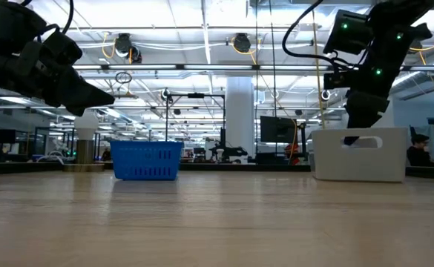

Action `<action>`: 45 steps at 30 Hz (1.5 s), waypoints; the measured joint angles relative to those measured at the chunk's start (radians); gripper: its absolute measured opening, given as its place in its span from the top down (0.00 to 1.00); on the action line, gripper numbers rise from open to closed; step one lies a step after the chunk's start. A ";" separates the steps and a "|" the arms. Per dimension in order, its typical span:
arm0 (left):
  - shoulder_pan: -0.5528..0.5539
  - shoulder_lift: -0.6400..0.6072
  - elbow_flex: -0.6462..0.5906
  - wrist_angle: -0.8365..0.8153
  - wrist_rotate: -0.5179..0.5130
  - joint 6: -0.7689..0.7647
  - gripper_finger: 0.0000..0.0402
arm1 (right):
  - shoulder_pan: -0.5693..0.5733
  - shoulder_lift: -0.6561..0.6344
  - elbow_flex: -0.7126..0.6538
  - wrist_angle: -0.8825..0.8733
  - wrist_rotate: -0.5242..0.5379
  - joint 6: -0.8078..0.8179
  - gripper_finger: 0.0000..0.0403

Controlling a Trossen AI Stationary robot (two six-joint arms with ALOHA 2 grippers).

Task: Pick & Place Office items
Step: Put the light blue charger adapter into the white bin, then return to Home Position

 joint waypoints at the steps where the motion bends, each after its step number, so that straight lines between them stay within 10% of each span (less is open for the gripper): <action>1: 0.000 0.000 0.000 0.005 0.000 -0.011 0.94 | 0.000 -0.003 0.000 0.000 0.000 0.000 0.26; 13: 0.000 -0.019 0.106 0.049 0.026 0.036 0.94 | 0.003 -0.266 -0.006 0.153 -0.178 -0.112 0.31; 31: 0.059 -0.385 0.123 -0.244 -0.044 0.138 1.00 | 0.003 -1.057 -0.435 0.568 -0.392 -0.218 0.97; 45: 0.025 -0.523 0.067 -0.315 -0.063 0.148 1.00 | 0.003 -1.089 -0.613 0.805 -0.357 -0.178 1.00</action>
